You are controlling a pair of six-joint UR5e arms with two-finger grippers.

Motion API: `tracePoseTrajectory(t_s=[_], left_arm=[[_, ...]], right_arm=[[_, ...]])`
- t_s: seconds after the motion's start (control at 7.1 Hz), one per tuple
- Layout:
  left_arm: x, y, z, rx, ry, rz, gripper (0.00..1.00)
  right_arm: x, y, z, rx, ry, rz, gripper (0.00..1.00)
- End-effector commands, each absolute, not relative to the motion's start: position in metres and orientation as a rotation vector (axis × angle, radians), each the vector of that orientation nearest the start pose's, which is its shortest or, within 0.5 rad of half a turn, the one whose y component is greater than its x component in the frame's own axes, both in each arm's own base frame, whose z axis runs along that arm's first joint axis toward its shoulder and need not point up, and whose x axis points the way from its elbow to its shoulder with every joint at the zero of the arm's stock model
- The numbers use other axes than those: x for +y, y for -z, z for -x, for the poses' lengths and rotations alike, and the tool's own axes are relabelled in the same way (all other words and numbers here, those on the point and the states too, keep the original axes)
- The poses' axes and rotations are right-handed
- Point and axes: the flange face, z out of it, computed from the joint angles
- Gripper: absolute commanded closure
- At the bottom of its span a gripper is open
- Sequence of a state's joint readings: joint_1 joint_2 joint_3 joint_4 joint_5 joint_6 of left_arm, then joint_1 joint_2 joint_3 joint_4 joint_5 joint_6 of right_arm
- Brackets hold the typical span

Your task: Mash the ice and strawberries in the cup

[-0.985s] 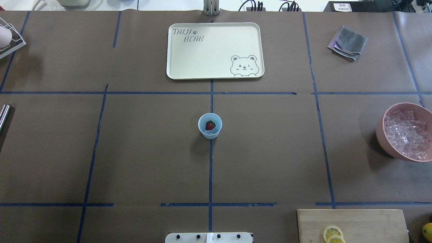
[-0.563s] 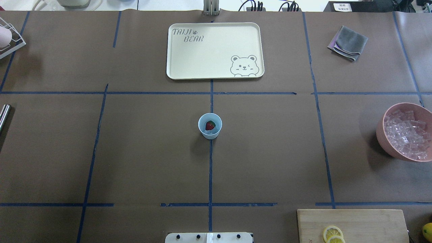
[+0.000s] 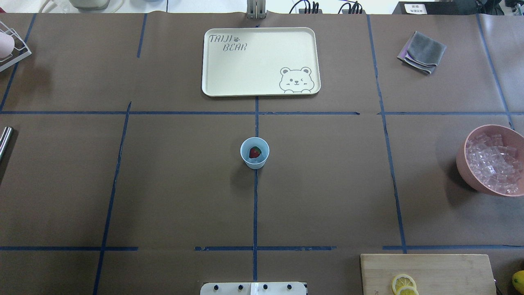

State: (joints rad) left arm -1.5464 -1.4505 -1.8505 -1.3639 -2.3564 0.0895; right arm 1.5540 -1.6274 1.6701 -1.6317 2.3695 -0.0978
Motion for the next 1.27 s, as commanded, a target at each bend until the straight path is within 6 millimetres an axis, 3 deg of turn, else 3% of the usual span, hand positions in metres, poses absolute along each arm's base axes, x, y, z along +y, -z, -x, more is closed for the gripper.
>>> tracePoseTrajectory(t_s=[0.0, 0.42, 0.56, 1.13], left_arm=[[-0.431, -0.602, 0.052, 0.788, -0.084, 0.033, 0.0], [-0.437, -0.608, 0.053, 0.75, -0.083, 0.041, 0.0], [-0.437, -0.612, 0.054, 0.744, -0.079, 0.049, 0.0], [-0.446, -0.609, 0.054, 0.742, -0.089, 0.037, 0.0]], right_arm=[[-0.466, -0.645, -0.054, -0.798, 0.098, -0.01, 0.01], [-0.462, -0.641, -0.055, -0.802, 0.105, -0.021, 0.01], [-0.461, -0.627, -0.054, -0.804, 0.125, -0.054, 0.01], [-0.455, -0.63, -0.054, -0.819, 0.116, -0.042, 0.01]])
